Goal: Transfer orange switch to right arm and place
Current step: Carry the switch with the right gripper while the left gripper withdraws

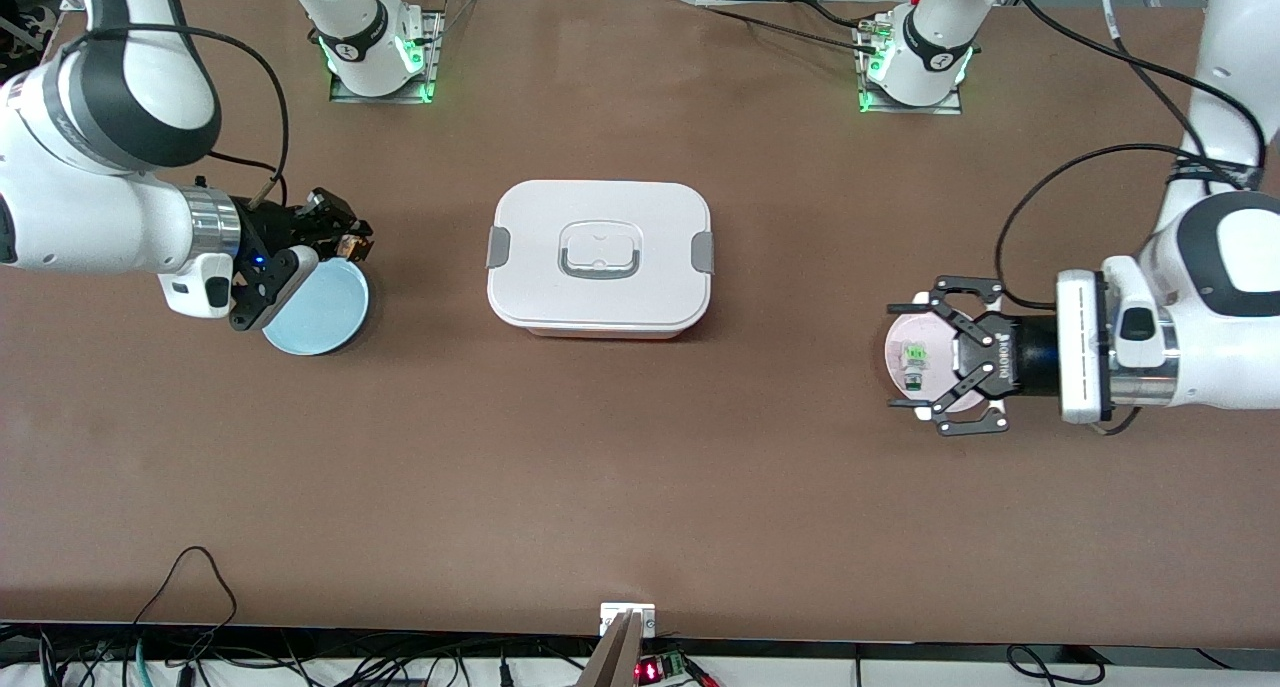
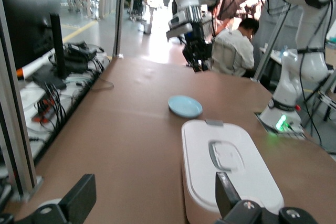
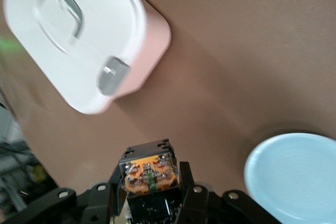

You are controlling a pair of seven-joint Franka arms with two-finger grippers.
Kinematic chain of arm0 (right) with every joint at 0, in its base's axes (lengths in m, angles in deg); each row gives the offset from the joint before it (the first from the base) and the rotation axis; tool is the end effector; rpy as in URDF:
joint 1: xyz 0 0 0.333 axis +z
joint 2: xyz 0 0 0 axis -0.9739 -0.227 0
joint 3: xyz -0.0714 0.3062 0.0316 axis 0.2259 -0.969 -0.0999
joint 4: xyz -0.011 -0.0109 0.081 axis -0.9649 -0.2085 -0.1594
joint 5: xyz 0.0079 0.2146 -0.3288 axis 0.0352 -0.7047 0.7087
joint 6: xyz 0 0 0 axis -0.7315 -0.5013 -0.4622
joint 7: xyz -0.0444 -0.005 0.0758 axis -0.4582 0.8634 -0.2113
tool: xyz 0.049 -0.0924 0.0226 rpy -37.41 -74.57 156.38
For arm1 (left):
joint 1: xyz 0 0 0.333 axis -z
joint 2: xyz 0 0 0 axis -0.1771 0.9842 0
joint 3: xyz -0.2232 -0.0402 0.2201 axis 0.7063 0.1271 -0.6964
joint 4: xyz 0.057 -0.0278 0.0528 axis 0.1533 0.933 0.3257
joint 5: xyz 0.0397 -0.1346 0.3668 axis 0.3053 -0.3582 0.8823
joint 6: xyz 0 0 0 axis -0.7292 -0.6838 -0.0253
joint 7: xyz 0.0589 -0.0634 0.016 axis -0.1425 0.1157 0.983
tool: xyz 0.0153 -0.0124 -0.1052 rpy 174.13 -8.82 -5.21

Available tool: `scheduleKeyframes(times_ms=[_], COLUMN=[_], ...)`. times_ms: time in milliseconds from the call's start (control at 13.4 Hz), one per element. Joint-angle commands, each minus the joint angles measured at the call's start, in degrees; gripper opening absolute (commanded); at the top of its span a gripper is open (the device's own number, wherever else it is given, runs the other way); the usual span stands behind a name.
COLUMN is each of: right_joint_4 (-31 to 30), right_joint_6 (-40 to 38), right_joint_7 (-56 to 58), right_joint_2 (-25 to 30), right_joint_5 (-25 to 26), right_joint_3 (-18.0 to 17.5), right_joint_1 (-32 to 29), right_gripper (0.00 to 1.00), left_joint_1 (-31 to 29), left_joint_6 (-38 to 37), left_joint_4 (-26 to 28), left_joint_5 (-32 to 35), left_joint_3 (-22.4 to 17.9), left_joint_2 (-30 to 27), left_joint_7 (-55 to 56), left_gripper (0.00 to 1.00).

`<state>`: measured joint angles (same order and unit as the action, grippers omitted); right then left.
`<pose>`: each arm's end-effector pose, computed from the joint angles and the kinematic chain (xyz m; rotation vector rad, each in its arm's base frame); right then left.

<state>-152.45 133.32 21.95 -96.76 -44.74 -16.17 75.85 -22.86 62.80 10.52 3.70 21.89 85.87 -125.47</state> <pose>0.5781 0.0852 0.4235 -2.5401 -0.9904 0.3091 0.7022 -0.0803 0.4795 1.5532 -1.3991 0.7612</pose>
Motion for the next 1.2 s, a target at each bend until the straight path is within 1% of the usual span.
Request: scheduleKeyframes(times_ms=[0, 150, 225, 300, 374, 524, 599, 674, 824, 899, 974, 1123], right_joint_4=[-7.3, -15.6, -19.3, -22.0, -24.4, -28.6, -30.8, -32.5, -34.7, -35.9, -36.4, -37.3], right_joint_6=[7.3, 17.5, 22.5, 26.7, 30.2, 37.6, 42.0, 45.7, 51.8, 55.9, 58.6, 63.8], right_joint_7=[14.0, 27.8, 34.6, 39.8, 42.6, 46.2, 47.2, 47.8, 48.5, 49.3, 49.4, 49.4], right_joint_2=[2.0, 4.1, 4.2, 4.2, 4.1, 3.7, 3.4, 2.8, 1.2, 0.0, -1.6, -4.3], right_joint_5=[5.0, 6.2, 6.2, 6.2, 6.2, 6.1, 6.1, 6.1, 6.2, 6.1, 6.1, 6.1], right_joint_3=[1.9, 5.0, 6.9, 8.2, 9.4, 9.9, 9.9, 9.9, 9.9, 9.9, 9.9, 9.9], right_joint_1=[-0.3, -0.2, -0.3, -0.3, -0.3, -0.2, -0.3, -0.2, -0.2, -0.2, -0.2, -0.2], right_gripper=[0.00, 0.00, 0.00, 0.00, 0.00, 0.00, 0.00, 0.00, 0.00, 0.00, 0.00, 0.00], left_joint_1=[-3.1, -4.0, -4.1, -4.2, -4.3, -5.5, -5.5, -5.6, -5.4, -5.2, -5.0, -5.3], left_joint_6=[-6.2, -11.4, -14.5, -16.8, -18.9, -21.3, -22.3, -22.9, -24.8, -25.3, -25.4, -25.4], left_joint_4=[0.2, 0.2, 0.3, 0.2, -0.1, -0.1, 0.0, 0.0, -0.2, -0.3, -0.4, -0.7], left_joint_5=[8.9, 18.0, 21.9, 25.8, 28.9, 33.2, 36.7, 40.5, 45.4, 49.5, 52.0, 52.6], left_joint_3=[0.2, 0.2, 0.2, 0.2, 0.2, 0.2, 0.1, 0.2, 0.2, 0.9, 1.1, 0.6], left_joint_2=[-4.4, -8.3, -11.2, -13.1, -14.1, -16.9, -19.0, -19.8, -20.3, -20.5, -20.4, -20.4], left_joint_7=[8.4, 18.8, 25.7, 32.0, 36.4, 40.9, 43.1, 45.3, 47.8, 48.0, 47.9, 48.3], left_gripper=[1.00, 1.00, 1.00, 1.00, 1.00, 1.00, 1.00, 1.00, 1.00, 1.00, 1.00, 1.00])
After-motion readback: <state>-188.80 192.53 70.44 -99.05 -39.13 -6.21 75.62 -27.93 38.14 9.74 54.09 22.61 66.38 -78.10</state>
